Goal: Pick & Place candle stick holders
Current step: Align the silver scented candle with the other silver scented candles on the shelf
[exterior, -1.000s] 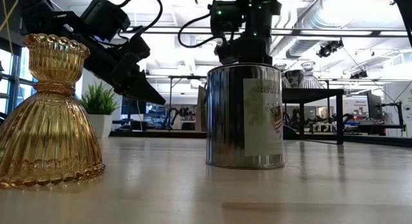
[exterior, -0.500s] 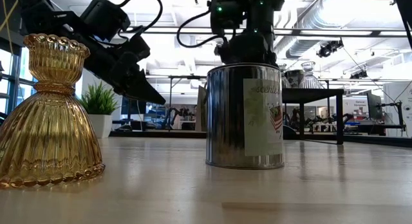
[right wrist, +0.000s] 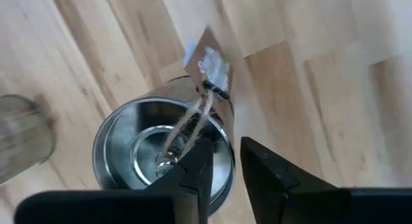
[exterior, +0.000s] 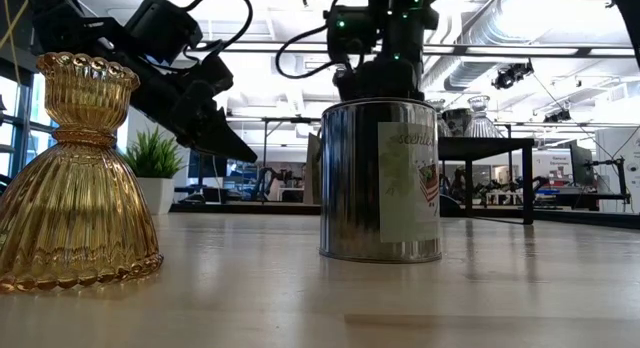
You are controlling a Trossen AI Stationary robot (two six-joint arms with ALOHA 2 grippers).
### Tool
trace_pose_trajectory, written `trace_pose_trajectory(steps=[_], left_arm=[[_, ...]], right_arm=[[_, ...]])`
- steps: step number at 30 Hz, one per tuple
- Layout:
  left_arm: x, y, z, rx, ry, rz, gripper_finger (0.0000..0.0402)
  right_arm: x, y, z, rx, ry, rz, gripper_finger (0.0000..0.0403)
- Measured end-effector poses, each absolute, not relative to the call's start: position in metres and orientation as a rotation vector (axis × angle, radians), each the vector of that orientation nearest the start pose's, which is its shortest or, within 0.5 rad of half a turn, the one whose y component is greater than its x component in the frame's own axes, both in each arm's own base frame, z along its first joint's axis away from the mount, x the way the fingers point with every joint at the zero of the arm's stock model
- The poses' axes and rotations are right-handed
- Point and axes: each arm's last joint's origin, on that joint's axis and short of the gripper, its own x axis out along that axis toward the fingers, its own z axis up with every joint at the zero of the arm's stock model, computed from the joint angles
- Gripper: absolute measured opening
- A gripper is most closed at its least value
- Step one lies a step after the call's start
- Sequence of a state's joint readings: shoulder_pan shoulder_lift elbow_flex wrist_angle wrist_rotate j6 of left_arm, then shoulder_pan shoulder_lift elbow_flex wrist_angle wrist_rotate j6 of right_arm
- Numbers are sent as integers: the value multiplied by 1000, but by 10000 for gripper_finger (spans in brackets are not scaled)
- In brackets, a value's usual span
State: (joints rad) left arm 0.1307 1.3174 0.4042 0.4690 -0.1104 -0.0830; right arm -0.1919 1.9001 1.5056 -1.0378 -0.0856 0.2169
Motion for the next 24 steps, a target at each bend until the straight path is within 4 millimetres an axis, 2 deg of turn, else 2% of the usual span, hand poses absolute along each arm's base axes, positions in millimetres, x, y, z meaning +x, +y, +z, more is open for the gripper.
trace_pose_trajectory(steps=[5, 10, 13, 24], left_arm=[[236, 34, 161, -88, 433, 244, 1], [236, 34, 161, -88, 429, 243, 1], [236, 34, 161, -89, 429, 241, 1], [236, 34, 161, -89, 428, 241, 1]], right_arm=[[359, -67, 213, 389, 1414, -216, 47], [356, -65, 219, 380, 1400, -206, 7], [354, -65, 224, 386, 1380, -212, 6], [339, -63, 265, 494, 1247, -209, 2]])
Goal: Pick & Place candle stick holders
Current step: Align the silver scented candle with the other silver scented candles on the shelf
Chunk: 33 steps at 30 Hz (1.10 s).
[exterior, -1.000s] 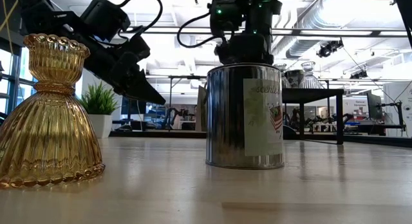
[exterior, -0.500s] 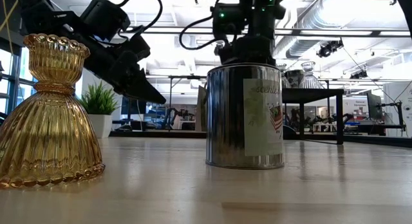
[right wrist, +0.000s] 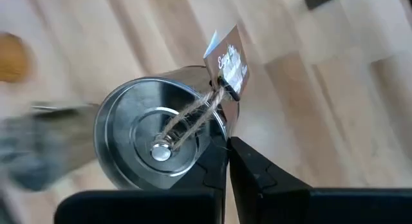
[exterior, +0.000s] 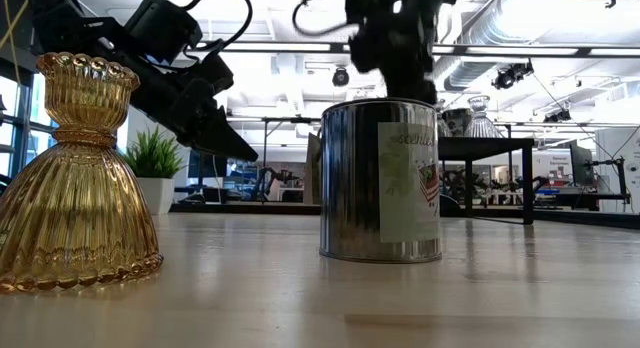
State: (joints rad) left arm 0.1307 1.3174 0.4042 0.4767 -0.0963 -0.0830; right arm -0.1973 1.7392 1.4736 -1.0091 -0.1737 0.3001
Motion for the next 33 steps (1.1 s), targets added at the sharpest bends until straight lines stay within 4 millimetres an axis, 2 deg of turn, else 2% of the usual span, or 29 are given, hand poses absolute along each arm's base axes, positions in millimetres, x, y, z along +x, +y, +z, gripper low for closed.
trace_pose_trajectory(steps=[4, 8, 11, 14, 17, 20, 25, 30, 33], left_arm=[[236, 34, 161, -89, 424, 241, 1], [237, 34, 162, -89, 416, 240, 1], [238, 34, 164, -92, 395, 224, 1], [238, 33, 166, -95, 376, 205, 1], [239, 33, 166, -95, 369, 202, 1], [239, 33, 167, -88, 364, 201, 1], [239, 33, 168, -79, 348, 198, 1], [240, 33, 168, -79, 348, 190, 1], [240, 32, 168, -82, 348, 171, 1]], right_arm=[[333, -63, 297, 566, 1168, -174, 3], [325, -75, 342, 560, 1083, -205, 2], [316, -95, 374, 527, 1033, -276, 2], [306, -123, 400, 506, 989, -341, 2], [296, -155, 415, 460, 978, -394, 2], [289, -186, 418, 408, 1007, -414, 2], [281, -238, 410, 355, 1041, -421, 2], [270, -272, 382, 349, 1104, -389, 2], [267, -284, 376, 343, 1108, -387, 2]])
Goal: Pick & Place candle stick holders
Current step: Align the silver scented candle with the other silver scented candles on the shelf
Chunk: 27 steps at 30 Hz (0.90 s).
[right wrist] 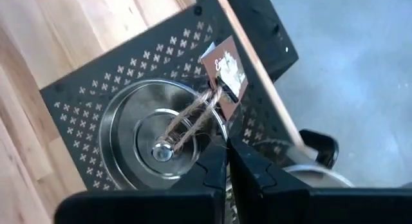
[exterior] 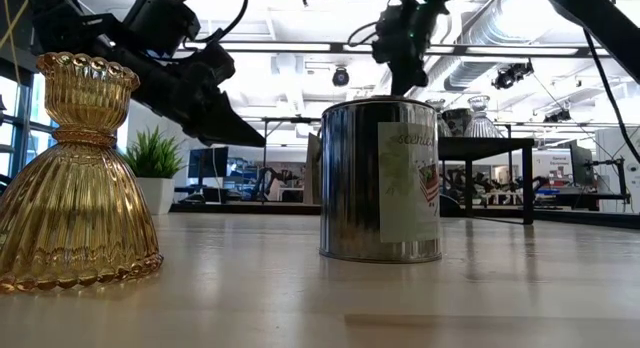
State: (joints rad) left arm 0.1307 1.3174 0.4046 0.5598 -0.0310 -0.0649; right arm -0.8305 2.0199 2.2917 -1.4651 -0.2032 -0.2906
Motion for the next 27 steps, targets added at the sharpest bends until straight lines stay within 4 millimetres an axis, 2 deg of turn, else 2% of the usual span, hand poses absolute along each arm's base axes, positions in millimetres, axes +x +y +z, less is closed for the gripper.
trace_pose_trajectory(steps=[11, 21, 27], left_arm=[[240, 32, 170, -92, 332, 168, 1], [240, 32, 170, -100, 330, 168, 1], [240, 32, 170, -100, 331, 168, 1]], right_arm=[[268, -289, 377, 255, 1104, -399, 2], [271, -296, 367, 235, 1148, -418, 3], [272, -297, 367, 226, 1148, -456, 26]])
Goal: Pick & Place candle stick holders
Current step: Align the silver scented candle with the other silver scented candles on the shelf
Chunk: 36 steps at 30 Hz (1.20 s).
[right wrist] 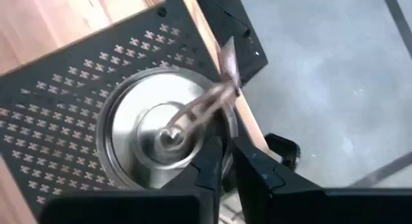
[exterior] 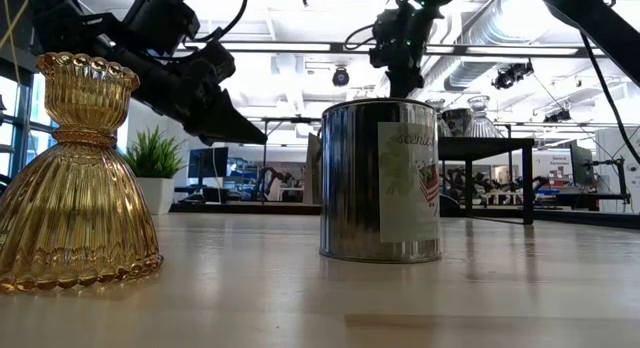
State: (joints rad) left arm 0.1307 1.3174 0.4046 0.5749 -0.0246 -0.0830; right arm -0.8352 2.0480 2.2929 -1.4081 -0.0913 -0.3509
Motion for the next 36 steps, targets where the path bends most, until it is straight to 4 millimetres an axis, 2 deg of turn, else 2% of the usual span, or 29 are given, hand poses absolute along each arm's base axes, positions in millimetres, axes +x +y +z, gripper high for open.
trace_pose_trajectory(steps=[8, 12, 15, 19, 25, 29, 36], left_arm=[[240, 32, 170, -100, 332, 168, 1], [240, 32, 170, -100, 332, 168, 1], [240, 32, 170, -100, 333, 168, 1], [240, 32, 170, -100, 335, 168, 1], [240, 32, 170, -91, 333, 168, 1], [240, 32, 170, -91, 333, 168, 1], [240, 32, 170, -90, 333, 168, 1]], right_arm=[[277, -296, 369, 184, 1134, -504, 105], [283, -291, 380, 112, 1116, -562, 140], [286, -280, 391, 95, 1092, -580, 149], [287, -255, 397, 136, 1126, -510, 118], [297, -226, 394, 168, 1208, -436, 13], [304, -220, 384, 172, 1251, -413, 21], [306, -234, 352, 213, 1304, -431, 3]])
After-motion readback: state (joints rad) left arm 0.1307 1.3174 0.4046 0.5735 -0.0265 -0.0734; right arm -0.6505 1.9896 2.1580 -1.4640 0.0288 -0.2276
